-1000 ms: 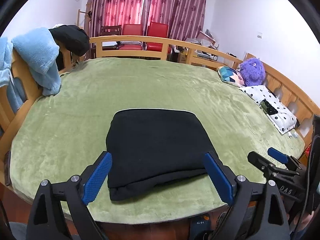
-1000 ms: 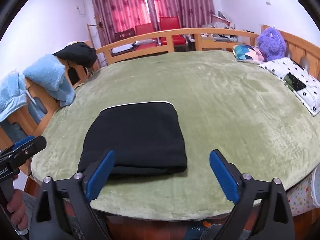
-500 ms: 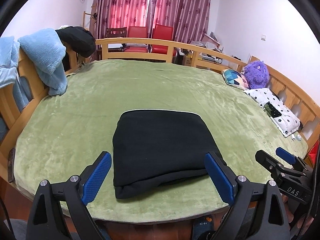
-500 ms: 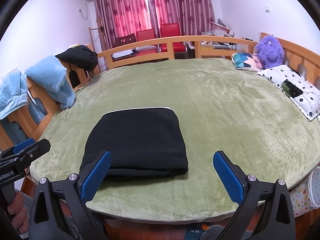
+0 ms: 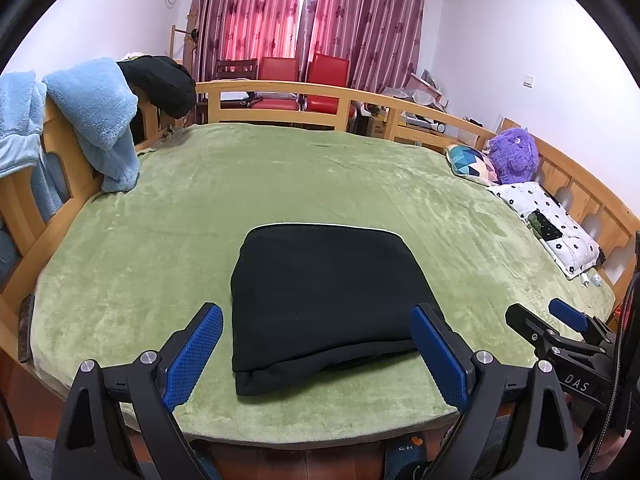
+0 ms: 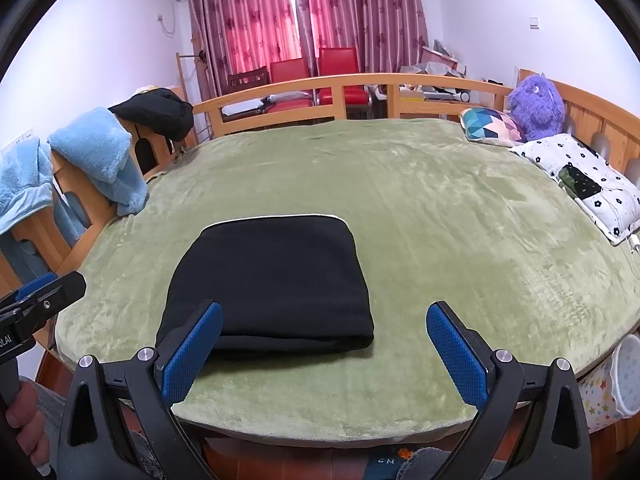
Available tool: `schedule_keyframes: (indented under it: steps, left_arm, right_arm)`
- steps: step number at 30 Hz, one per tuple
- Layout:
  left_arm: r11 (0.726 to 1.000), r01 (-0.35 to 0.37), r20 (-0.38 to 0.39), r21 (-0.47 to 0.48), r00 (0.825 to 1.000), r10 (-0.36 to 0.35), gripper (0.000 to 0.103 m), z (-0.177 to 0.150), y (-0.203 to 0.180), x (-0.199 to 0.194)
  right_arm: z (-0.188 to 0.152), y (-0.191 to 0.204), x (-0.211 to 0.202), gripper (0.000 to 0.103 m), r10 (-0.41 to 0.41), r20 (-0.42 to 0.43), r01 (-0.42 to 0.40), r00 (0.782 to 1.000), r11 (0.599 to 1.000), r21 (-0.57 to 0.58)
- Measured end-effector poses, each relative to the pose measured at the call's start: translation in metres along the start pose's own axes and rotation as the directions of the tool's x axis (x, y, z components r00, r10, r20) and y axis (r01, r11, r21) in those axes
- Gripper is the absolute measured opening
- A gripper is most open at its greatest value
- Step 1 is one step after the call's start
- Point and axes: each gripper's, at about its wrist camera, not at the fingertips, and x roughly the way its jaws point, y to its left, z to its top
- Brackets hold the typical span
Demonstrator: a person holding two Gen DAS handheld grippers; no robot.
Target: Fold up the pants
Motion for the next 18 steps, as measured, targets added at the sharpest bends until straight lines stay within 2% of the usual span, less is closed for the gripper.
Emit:
schedule_keyframes:
  steps: [18]
  left_arm:
    - [1.0, 0.0, 0.014, -0.006, 1.0, 0.0, 0.095, 0.0025, 0.0022, -0.0084]
  right_arm:
    - [0.0019, 0.0008, -0.0092, 0.101, -0.019, 0.014, 0.019, 1.0, 1.0, -0.006]
